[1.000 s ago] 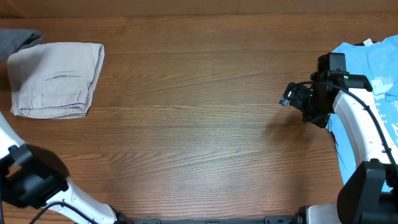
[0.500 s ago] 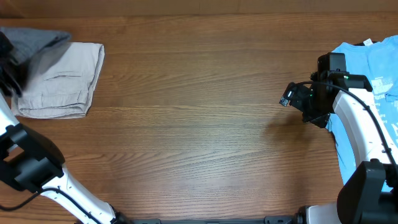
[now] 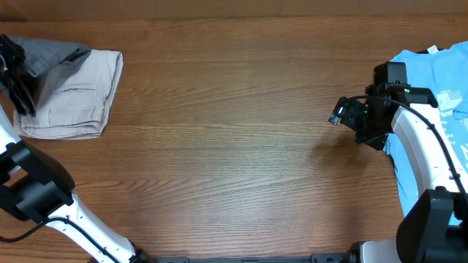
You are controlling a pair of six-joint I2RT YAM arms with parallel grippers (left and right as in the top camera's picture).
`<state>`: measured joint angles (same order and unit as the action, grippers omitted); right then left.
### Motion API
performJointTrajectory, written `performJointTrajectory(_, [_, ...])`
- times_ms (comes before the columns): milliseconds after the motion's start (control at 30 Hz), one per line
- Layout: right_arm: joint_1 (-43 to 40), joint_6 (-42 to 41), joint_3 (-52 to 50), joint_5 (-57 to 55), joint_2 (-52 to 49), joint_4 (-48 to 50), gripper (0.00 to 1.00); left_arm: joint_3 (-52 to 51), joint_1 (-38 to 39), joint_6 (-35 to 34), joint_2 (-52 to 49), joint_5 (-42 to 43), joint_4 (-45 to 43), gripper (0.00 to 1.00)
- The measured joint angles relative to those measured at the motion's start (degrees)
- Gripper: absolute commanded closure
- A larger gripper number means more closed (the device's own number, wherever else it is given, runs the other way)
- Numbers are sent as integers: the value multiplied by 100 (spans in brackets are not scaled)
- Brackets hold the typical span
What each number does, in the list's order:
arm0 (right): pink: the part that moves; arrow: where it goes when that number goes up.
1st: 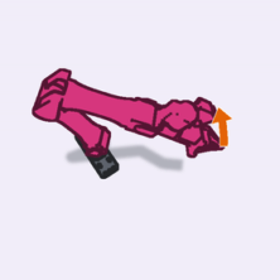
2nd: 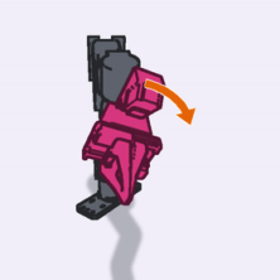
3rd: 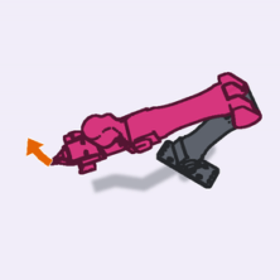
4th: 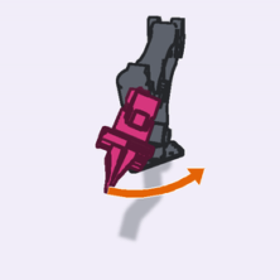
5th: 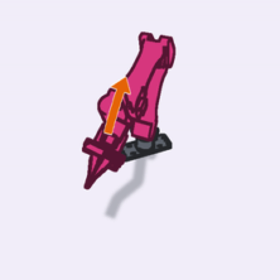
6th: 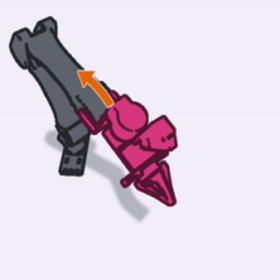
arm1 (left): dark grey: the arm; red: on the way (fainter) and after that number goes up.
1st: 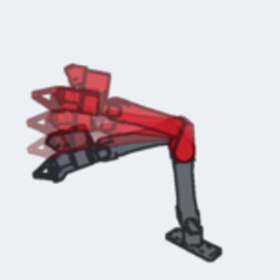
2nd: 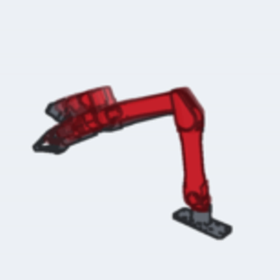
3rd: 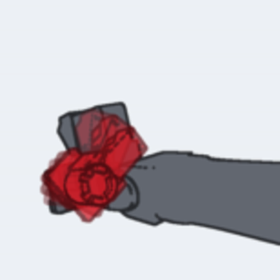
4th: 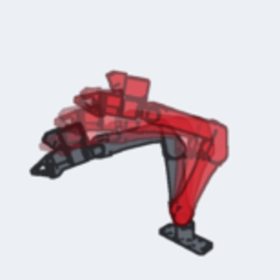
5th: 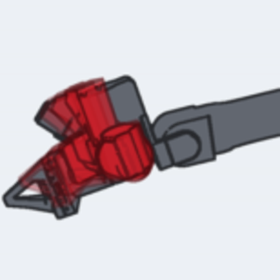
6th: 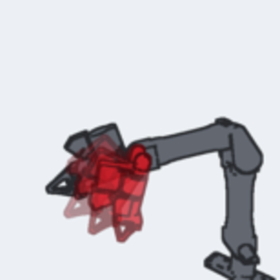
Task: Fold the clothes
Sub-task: 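Lower the grey shorts onto the beige pants and release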
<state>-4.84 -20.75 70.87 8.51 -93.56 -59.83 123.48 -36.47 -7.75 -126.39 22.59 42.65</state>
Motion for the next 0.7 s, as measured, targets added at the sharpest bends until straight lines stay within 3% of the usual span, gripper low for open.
performJointTrajectory(400, [0, -2, 0, 0, 0, 2, 0, 0, 11, -1224, 0, 258, 168, 96])
performJointTrajectory(700, [0, 0, 0, 2, 0, 4, 0, -2, 11, -2094, 0, 643, -181, 96])
